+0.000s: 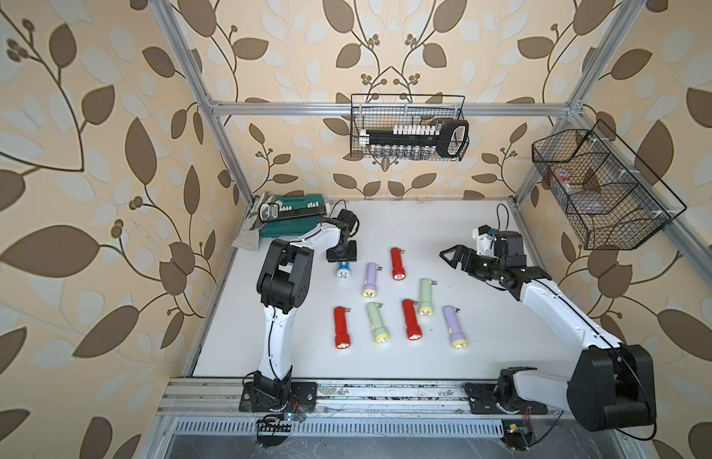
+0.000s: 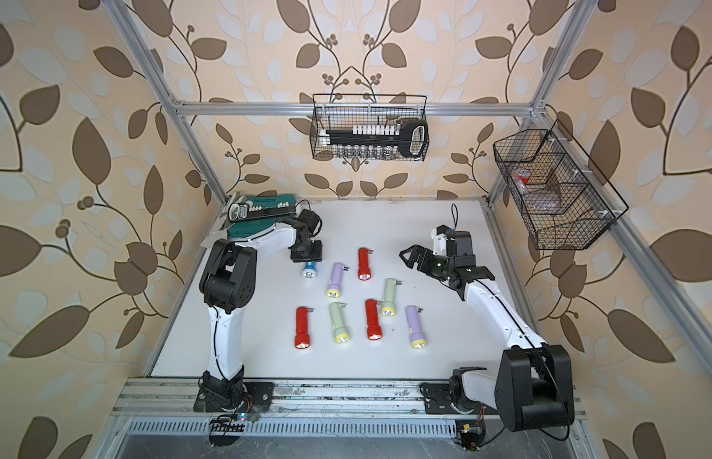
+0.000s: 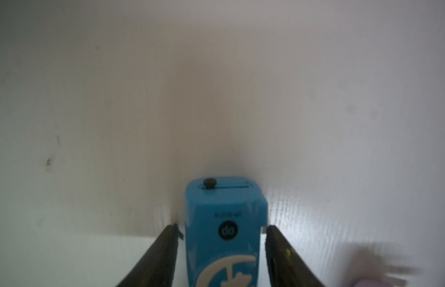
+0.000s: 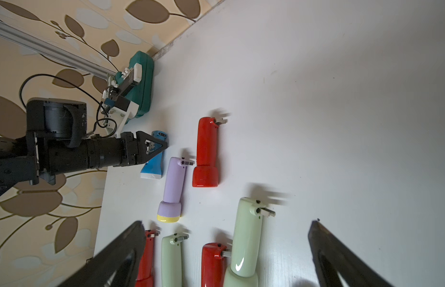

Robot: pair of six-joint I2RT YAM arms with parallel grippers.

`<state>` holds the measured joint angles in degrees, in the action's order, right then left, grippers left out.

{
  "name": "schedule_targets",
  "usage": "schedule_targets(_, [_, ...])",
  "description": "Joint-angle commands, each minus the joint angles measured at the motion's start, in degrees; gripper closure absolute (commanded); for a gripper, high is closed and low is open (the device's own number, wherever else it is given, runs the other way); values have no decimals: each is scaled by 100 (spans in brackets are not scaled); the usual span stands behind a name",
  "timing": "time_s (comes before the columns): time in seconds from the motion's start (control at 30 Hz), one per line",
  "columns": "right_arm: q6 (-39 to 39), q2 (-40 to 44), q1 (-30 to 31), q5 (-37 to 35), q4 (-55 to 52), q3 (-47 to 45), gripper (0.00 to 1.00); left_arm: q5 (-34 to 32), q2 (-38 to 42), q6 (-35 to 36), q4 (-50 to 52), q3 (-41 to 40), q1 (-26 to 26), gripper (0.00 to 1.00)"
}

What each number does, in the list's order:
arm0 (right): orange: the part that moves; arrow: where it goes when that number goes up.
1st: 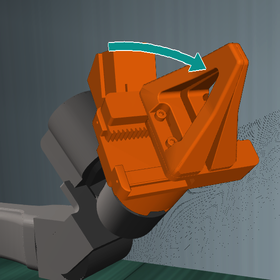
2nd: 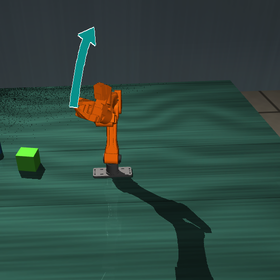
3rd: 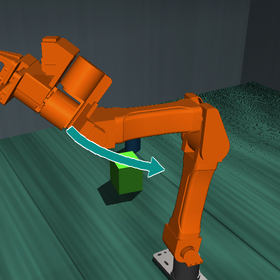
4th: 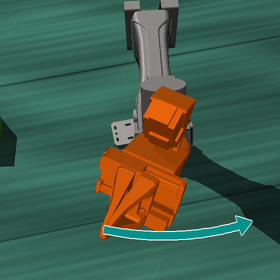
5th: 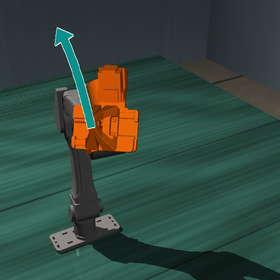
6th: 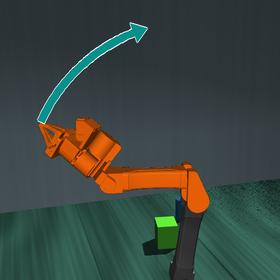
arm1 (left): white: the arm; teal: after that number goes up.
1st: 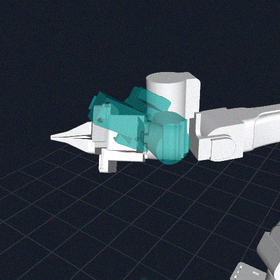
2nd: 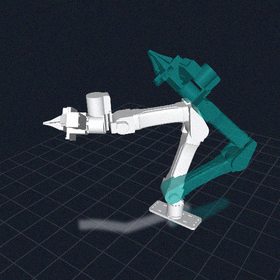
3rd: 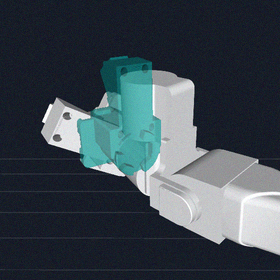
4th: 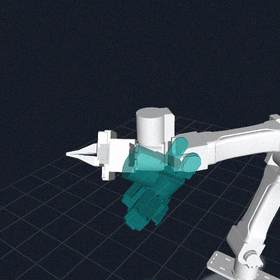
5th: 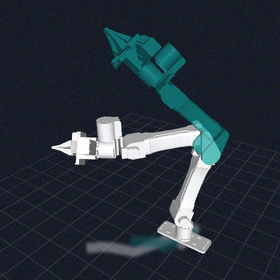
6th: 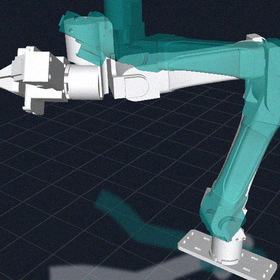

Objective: Close the plug at the bottom of the flashlight
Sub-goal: Place the flashlight at the center of the board, then pick up the flashlight from the center of the board.

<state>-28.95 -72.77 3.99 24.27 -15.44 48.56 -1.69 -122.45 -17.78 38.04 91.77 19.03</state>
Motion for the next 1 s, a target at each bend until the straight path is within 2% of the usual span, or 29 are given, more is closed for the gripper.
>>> schedule_targets(0.0, [97, -93, 151, 75, -237, 186, 2, 35, 4, 39, 244, 170, -66, 34])
schedule_targets(0.07, [124, -48, 233, 32, -157, 125, 2, 52, 159, 46, 254, 119, -66, 28])
schedule_targets(0.27, [415, -22, 522, -428, -426, 212, 2, 88, 879, 97, 250, -53, -2, 27])
schedule_targets(0.47, [523, 6, 600, -601, -509, 159, 2, 231, 1443, 214, 245, -195, 462, 27])
schedule_targets(0.57, [531, 53, 631, -661, -510, 120, 2, 281, 1529, 201, 283, -274, 757, 27])
schedule_targets(0.7, [548, 138, 630, -562, -477, 50, 2, 661, 1518, 70, 225, -424, 1095, 27])
schedule_targets(0.8, [531, 251, 646, -424, -344, -30, 2, 600, 1432, -43, 199, -509, 1323, 27])
schedule_targets(0.97, [548, 316, 657, -423, -327, -51, 2, 421, 1118, -179, 241, -559, 1390, 28])
